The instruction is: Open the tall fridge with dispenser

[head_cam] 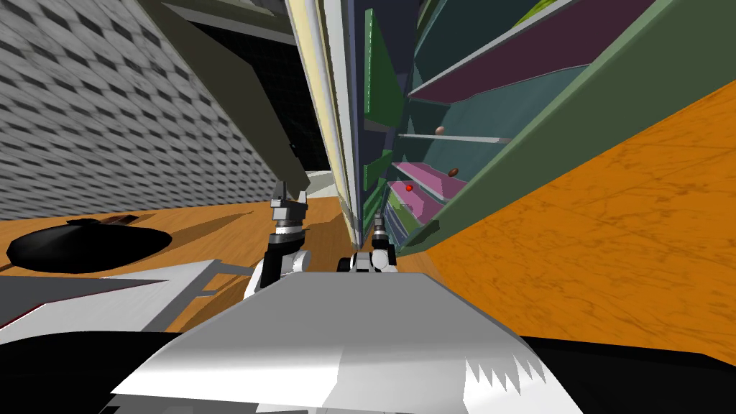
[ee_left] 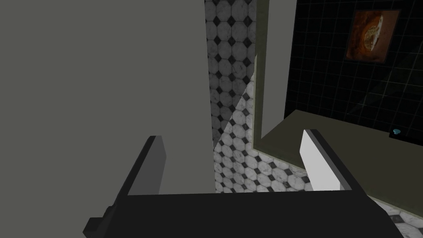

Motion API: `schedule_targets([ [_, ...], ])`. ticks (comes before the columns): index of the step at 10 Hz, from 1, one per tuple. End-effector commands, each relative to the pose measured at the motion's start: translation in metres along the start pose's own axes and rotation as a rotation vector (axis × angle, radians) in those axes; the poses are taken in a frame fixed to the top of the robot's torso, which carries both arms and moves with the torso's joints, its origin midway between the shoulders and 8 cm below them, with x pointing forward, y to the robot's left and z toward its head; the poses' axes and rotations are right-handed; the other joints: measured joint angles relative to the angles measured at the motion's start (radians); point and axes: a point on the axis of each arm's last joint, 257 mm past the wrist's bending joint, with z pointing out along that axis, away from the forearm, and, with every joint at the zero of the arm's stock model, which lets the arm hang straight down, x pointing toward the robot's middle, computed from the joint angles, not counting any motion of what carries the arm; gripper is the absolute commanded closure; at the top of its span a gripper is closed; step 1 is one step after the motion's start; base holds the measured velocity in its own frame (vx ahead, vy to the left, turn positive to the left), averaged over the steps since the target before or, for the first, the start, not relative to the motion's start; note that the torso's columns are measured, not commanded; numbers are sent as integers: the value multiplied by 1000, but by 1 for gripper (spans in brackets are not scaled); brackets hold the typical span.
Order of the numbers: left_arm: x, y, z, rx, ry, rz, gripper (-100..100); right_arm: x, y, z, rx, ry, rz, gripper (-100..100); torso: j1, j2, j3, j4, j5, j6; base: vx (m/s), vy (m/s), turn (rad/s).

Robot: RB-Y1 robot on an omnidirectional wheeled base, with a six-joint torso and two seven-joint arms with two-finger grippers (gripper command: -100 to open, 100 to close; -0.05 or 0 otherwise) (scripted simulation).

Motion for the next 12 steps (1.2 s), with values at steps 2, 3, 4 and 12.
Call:
schedule_targets([
  [2,0,0,0,0,0,0,0,0,0,0,0,0,0,100,1,-2,-1,-1,0,0,-2,-2,-6],
  [3,0,0,0,0,0,0,0,0,0,0,0,0,0,100,0,-2,-1,-1,0,0,4,4,13],
  [4,0,0,0,0,0,0,0,0,0,0,0,0,0,100,1,-2,-1,-1,0,0,0,0,0],
  [12,0,0,0,0,0,0,0,3,-5,4,-6,17,-5,-100,-1,0,0,0,0,0,3,3,8],
])
